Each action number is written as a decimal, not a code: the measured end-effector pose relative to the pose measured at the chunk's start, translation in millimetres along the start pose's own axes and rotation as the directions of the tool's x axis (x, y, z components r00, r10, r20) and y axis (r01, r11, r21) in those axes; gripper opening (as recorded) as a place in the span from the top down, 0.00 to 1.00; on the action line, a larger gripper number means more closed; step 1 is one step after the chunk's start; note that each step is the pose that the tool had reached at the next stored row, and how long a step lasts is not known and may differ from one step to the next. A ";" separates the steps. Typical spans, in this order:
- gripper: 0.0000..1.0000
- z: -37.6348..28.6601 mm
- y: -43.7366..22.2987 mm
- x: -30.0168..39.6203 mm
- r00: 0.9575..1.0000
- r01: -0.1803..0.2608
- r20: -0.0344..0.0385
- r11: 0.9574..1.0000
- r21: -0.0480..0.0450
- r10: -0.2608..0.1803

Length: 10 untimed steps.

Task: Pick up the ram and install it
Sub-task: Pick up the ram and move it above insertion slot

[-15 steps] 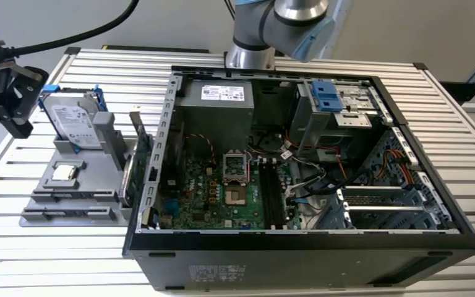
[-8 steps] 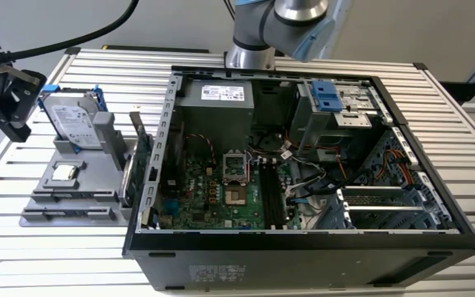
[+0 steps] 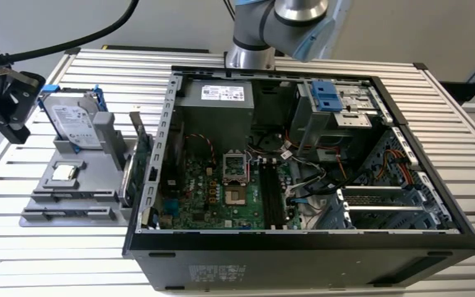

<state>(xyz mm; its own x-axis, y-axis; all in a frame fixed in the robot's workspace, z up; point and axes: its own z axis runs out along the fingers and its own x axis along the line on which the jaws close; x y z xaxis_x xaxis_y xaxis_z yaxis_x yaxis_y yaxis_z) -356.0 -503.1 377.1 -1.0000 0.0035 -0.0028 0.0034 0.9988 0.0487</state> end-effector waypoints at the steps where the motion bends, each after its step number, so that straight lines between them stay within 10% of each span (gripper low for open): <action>1: 1.00 0.0 0.0 0.0 1.000 0.000 0.000 1.000 0.000 0.000; 10: 1.00 0.0 0.0 0.0 1.000 0.002 0.000 1.000 0.000 -0.002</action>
<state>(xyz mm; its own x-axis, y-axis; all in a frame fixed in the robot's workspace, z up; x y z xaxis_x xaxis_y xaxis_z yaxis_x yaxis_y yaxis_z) -356.0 -503.2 377.1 -1.0000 0.0011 -0.0025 0.0010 0.9988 0.0487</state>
